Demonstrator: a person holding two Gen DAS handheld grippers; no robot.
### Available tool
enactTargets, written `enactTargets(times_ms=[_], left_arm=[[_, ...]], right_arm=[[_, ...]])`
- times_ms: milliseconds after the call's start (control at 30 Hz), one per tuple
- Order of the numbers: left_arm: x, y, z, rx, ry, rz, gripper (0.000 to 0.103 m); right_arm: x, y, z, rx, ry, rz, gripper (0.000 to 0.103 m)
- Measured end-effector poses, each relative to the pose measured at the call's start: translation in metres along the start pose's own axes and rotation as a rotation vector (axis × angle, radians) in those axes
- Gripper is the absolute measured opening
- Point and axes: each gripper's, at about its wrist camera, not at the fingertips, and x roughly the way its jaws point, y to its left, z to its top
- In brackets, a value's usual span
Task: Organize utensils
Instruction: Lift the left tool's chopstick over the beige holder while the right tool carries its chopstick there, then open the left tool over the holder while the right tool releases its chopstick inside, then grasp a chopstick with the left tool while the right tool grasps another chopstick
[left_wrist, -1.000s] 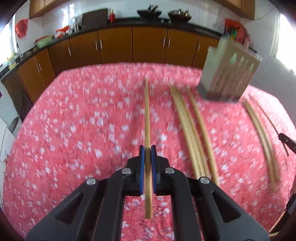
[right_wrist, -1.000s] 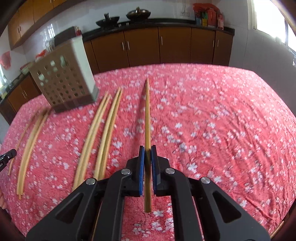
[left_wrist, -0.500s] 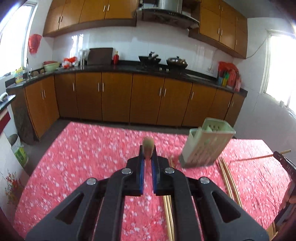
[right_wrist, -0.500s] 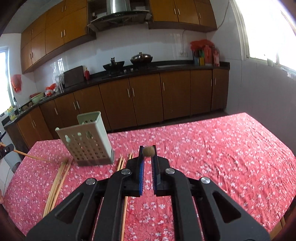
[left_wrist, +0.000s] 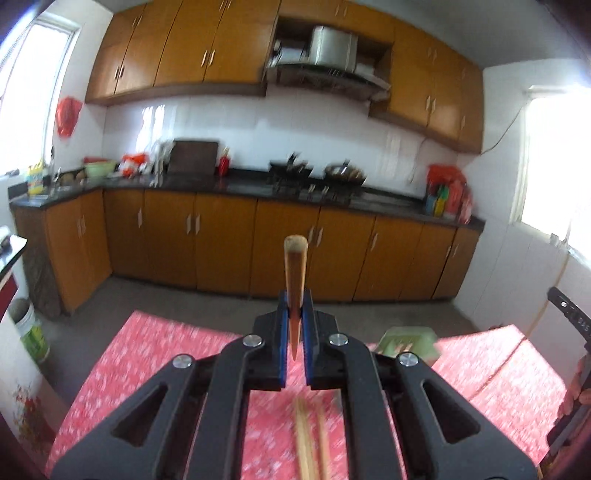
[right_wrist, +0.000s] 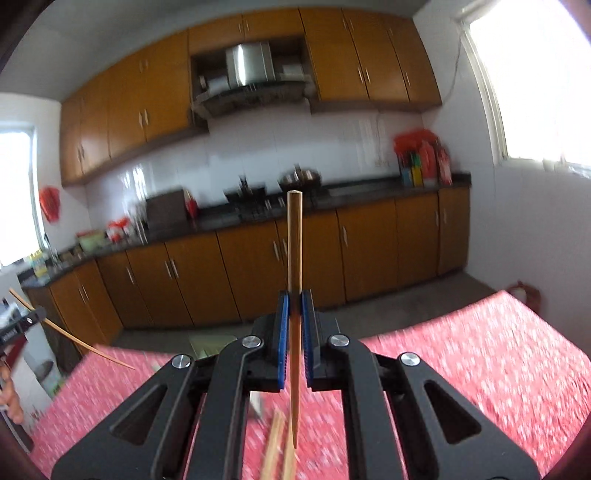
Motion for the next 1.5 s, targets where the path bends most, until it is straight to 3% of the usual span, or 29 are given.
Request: enactTargets(times_ms=[133,300,467,733,800,867,1067,1167,1233,1300,1333,1367,1433,1500], left_arm=[[-0.004,-0.029,0.025,0.000,-0.060,-0.075,0.008],[0.009,-0.060,0.024,0.010,-0.042,-0.153,0.008],[0.036,-0.074,0.004,0.033,0.035,-0.182,0.008],[0.070,-0.077,-0.029,0.038,0.142,-0.177,0.008],[0.070,-0.074,-0.032,0.029,0.145,-0.169,0.008],[0.067,-0.072,-0.032,0.030,0.137,-0.165,0.011],[0.031,-0.053,-0.030,-0.011,0.071,-0.134,0.025],[0.008,-0.035,-0.038,-0.040,0.037,-0.098,0.029],[-0.001,-0.023,-0.050,-0.048,0.049,-0.068,0.029],[-0.002,-0.012,-0.069,-0.043,0.094,-0.031,0.030],[0.001,-0.006,-0.084,-0.035,0.133,-0.011,0.030],[0.006,-0.001,-0.099,-0.028,0.175,0.005,0.029],[0.014,0.007,-0.128,-0.028,0.262,0.017,0.029],[0.020,0.013,-0.152,-0.030,0.330,0.014,0.027]], right_arm=[[0.003,0.016,0.021,0.032,-0.097,0.051,0.008],[0.031,0.040,0.018,0.019,-0.142,0.072,0.008],[0.064,0.047,-0.006,0.003,-0.063,0.077,0.008],[0.075,0.043,-0.036,0.011,0.053,0.079,0.009],[0.071,0.041,-0.037,0.000,0.059,0.079,0.015],[0.062,0.039,-0.038,-0.006,0.045,0.076,0.040],[0.029,0.022,-0.042,0.007,0.036,0.059,0.043],[0.019,0.005,-0.059,0.023,0.101,0.010,0.043],[0.021,-0.006,-0.079,0.028,0.189,-0.019,0.043],[0.032,-0.016,-0.116,0.025,0.358,-0.021,0.040],[0.037,-0.019,-0.134,0.023,0.429,-0.014,0.030],[0.040,-0.020,-0.147,0.021,0.479,-0.008,0.023],[0.044,-0.021,-0.180,0.023,0.590,0.012,0.018],[0.044,-0.018,-0.200,0.018,0.643,0.030,0.016]])
